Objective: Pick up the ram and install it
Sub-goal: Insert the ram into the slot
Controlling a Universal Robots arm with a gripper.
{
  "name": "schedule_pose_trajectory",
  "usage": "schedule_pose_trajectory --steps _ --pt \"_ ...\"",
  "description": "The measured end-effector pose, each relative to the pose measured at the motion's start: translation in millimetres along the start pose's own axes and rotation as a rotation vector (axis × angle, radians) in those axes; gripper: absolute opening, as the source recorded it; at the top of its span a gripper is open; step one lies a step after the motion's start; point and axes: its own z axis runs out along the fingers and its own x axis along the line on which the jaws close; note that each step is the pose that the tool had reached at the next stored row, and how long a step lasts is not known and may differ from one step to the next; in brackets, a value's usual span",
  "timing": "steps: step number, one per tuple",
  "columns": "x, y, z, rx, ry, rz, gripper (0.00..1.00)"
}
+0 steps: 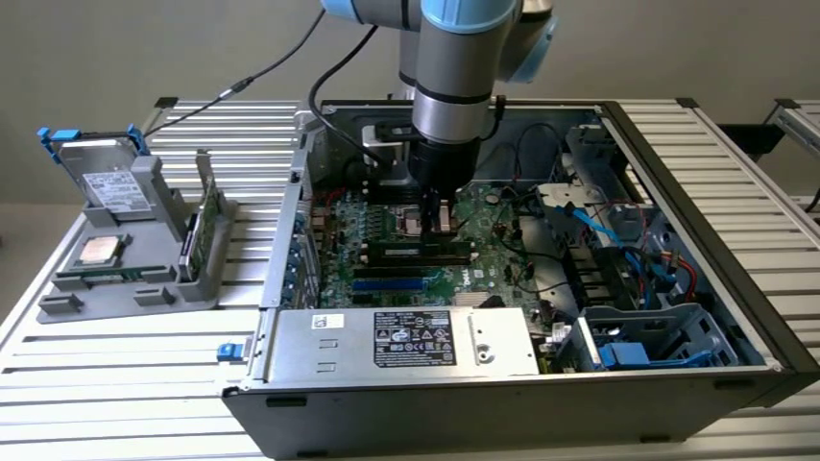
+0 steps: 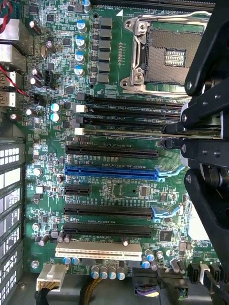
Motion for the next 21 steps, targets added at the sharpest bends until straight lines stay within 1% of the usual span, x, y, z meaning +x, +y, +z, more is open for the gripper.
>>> schedule_pose_trajectory --steps 13,21 --pt "-3.3 -0.3 1.6 -0.0003 0.0009 0.0 0.15" --pt "-4.4 -0.4 3.2 -0.001 0.0026 0.0 0.15"
